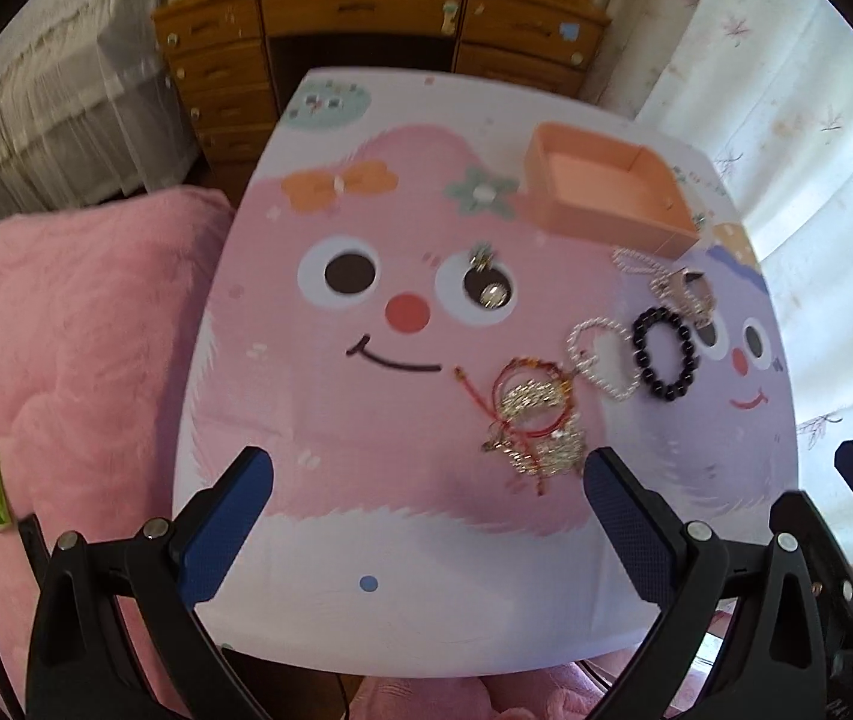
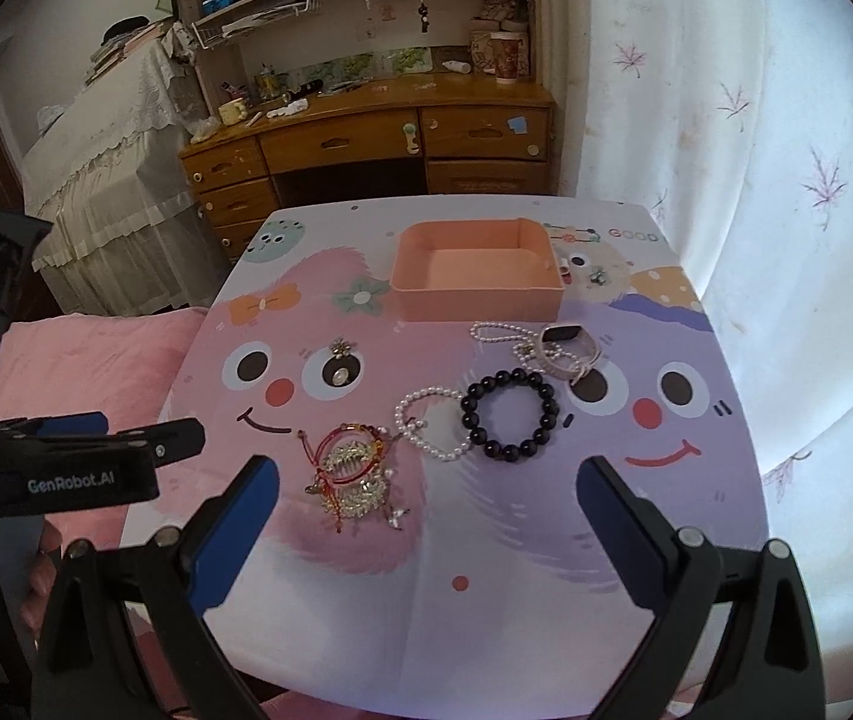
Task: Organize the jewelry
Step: 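Grasp the red string bracelet with the left gripper while the right gripper grasps the gold hair comb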
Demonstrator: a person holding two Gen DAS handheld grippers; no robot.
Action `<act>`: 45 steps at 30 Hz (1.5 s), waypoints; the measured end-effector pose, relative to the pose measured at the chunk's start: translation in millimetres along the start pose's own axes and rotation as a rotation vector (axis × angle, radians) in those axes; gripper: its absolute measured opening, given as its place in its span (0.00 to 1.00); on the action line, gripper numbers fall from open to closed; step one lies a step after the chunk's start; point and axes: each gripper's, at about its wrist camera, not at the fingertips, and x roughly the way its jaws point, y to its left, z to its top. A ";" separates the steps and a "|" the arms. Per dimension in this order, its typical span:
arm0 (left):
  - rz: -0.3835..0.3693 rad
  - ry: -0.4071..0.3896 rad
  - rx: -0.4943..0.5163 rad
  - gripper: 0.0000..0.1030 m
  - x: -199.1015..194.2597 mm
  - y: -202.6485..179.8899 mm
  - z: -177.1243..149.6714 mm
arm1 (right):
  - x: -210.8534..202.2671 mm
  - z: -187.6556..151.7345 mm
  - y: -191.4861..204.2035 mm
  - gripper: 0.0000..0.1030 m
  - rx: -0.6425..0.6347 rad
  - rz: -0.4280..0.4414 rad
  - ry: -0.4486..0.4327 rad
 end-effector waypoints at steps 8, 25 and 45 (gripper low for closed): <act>-0.160 0.059 0.046 0.99 63.0 17.5 -2.5 | 55.8 -44.7 39.8 0.97 -0.260 -0.042 0.005; -0.336 0.025 0.410 0.99 114.0 -51.5 13.8 | 125.8 -92.1 67.6 0.84 -0.537 0.011 -0.024; -0.186 0.083 0.440 0.73 146.3 -67.3 28.0 | 153.3 -69.2 41.5 0.72 -0.391 0.149 0.024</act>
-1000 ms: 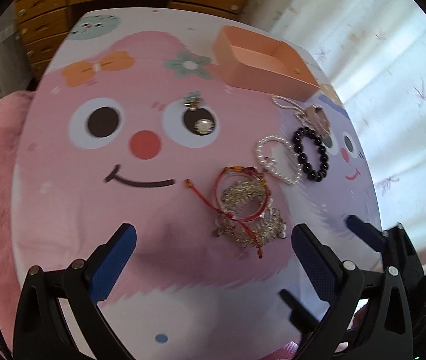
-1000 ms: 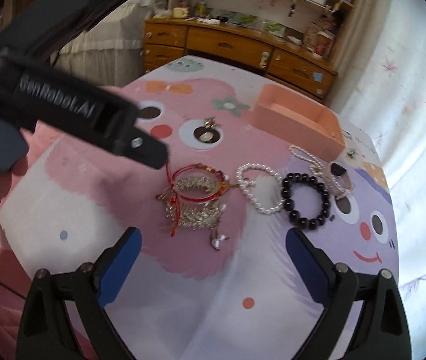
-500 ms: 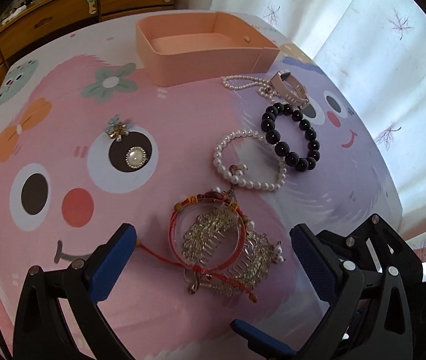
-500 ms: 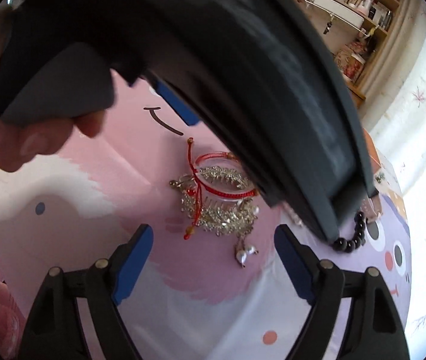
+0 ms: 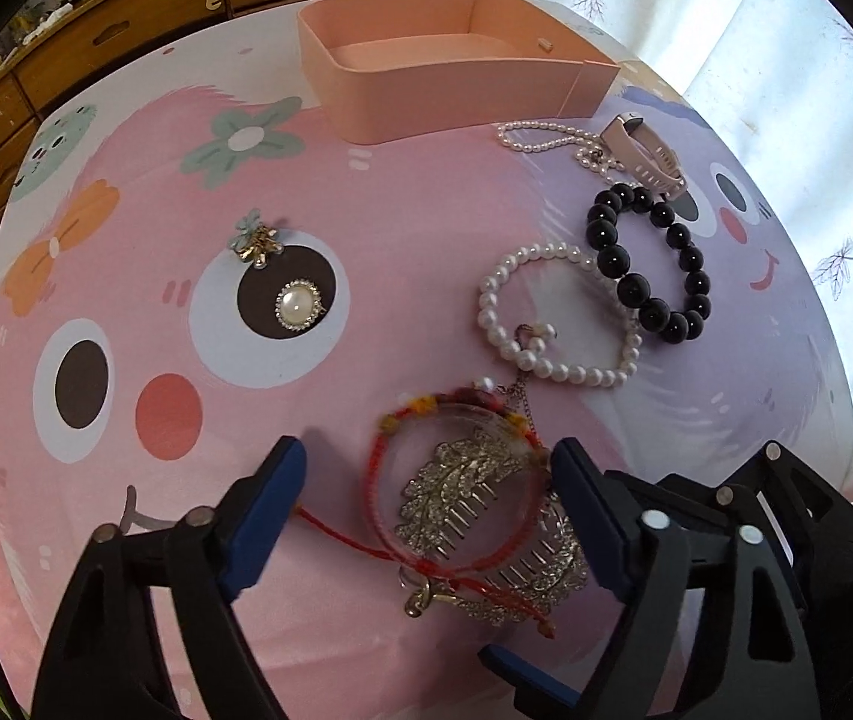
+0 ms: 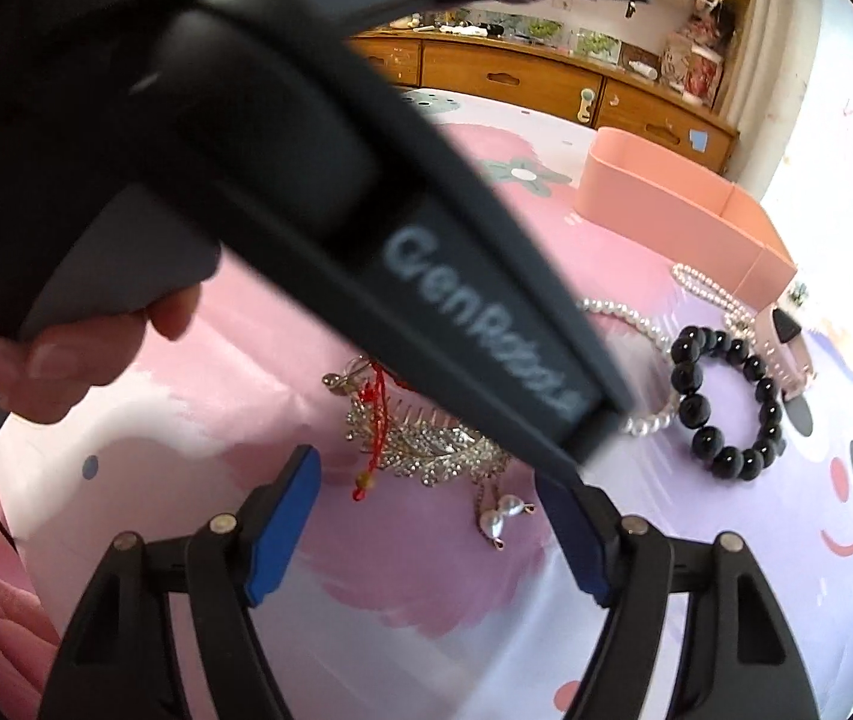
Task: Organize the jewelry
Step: 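Grasp the red string bracelet with the left gripper while the right gripper grasps the gold hair comb, then carry the red bracelet and gold comb into the pink tray and release both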
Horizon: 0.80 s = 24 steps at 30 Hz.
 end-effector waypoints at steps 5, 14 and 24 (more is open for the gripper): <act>-0.039 -0.009 -0.039 0.56 -5.8 4.7 -0.9 | 7.7 0.6 -1.9 0.72 -0.003 0.019 0.001; -0.034 -0.082 -0.155 0.55 -23.1 17.7 1.5 | 11.2 15.6 -5.7 0.66 -0.012 0.026 0.006; 0.027 -0.165 -0.255 0.55 -58.2 42.7 -4.9 | 6.3 27.5 1.3 0.57 -0.009 0.007 0.016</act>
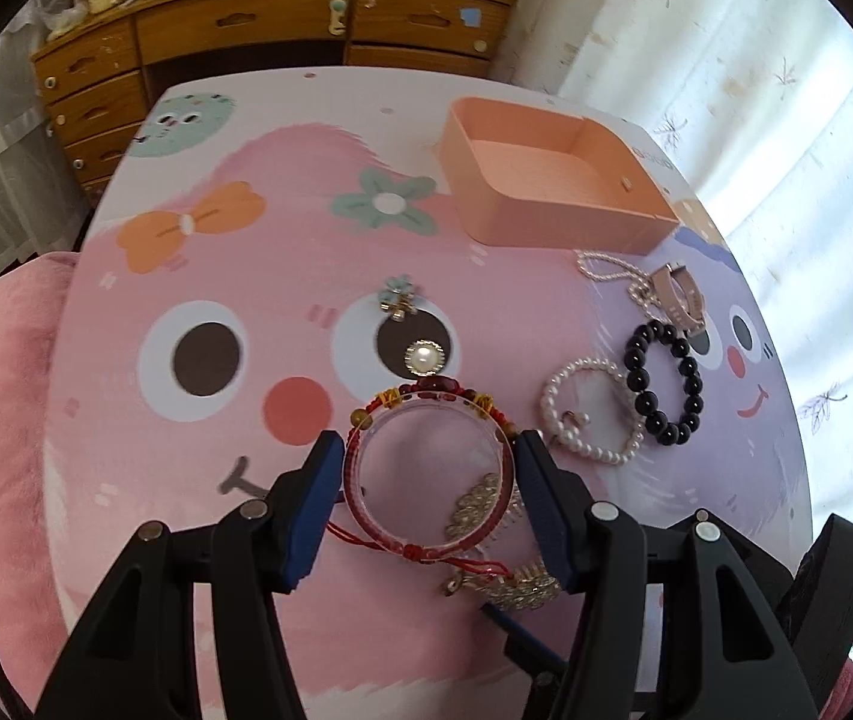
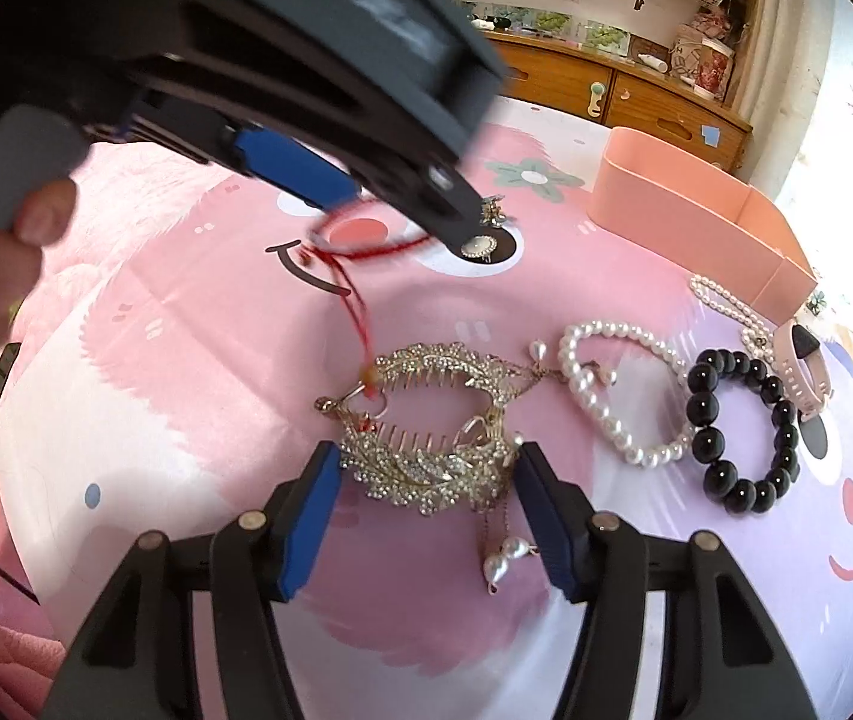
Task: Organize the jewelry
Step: 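Carry the red bracelet and gold comb into the pink tray and release both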
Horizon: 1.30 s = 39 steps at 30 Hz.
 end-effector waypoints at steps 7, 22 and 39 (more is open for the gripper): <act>0.024 -0.036 -0.020 0.55 -22.4 12.2 -3.4 | -12.6 -11.7 16.0 0.57 -0.020 0.000 0.002; 0.007 -0.051 0.002 0.55 -62.3 -0.4 15.8 | -77.4 23.2 -24.2 0.57 0.110 0.068 -0.042; -0.050 0.034 0.056 0.55 -56.3 -44.9 104.6 | -121.9 107.3 -146.8 0.57 0.223 -0.003 -0.175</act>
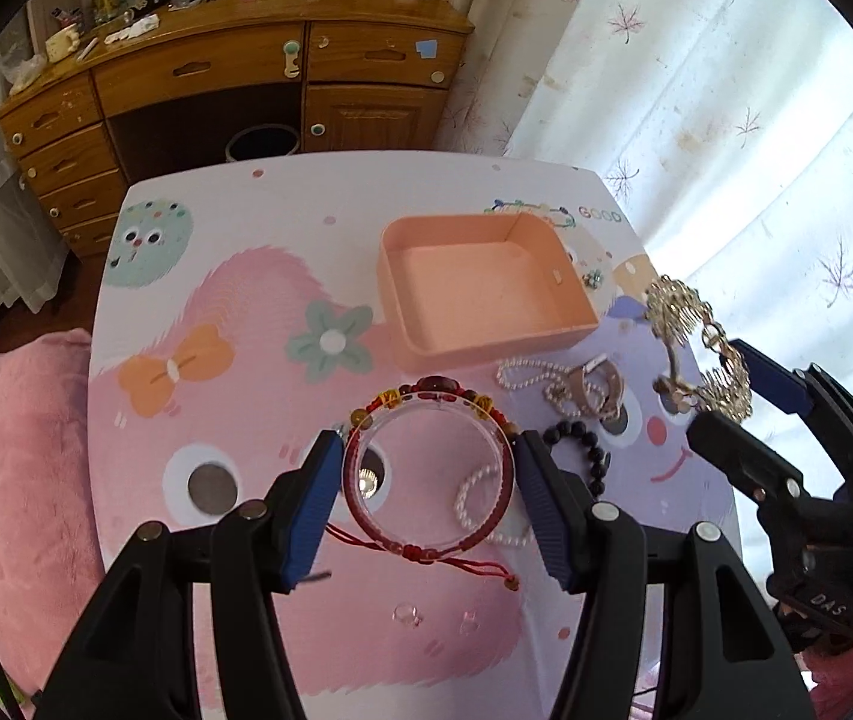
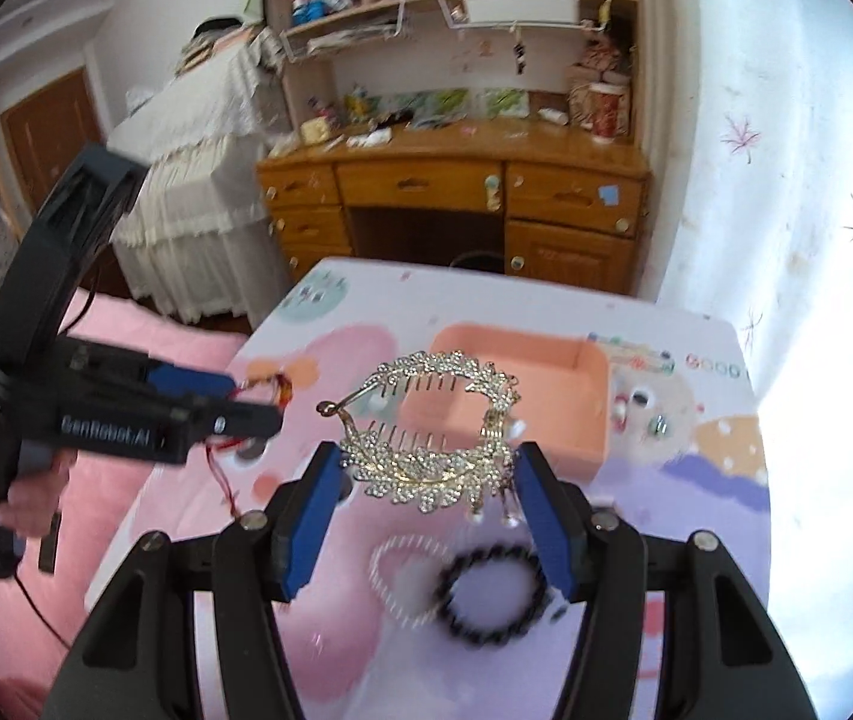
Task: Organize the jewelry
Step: 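Carry the red bracelet and gold comb into the pink tray and release both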
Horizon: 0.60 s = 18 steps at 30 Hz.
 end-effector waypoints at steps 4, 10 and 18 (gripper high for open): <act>0.007 -0.023 0.017 0.55 14.1 -10.7 27.0 | 26.3 14.7 -18.9 0.58 0.000 -0.009 -0.009; 0.006 -0.036 -0.038 0.55 57.6 -13.6 60.9 | 72.5 20.4 -54.1 0.58 0.065 0.012 -0.013; 0.002 0.003 -0.121 0.55 124.1 -6.9 84.7 | 126.2 8.9 -90.2 0.58 0.112 0.046 0.051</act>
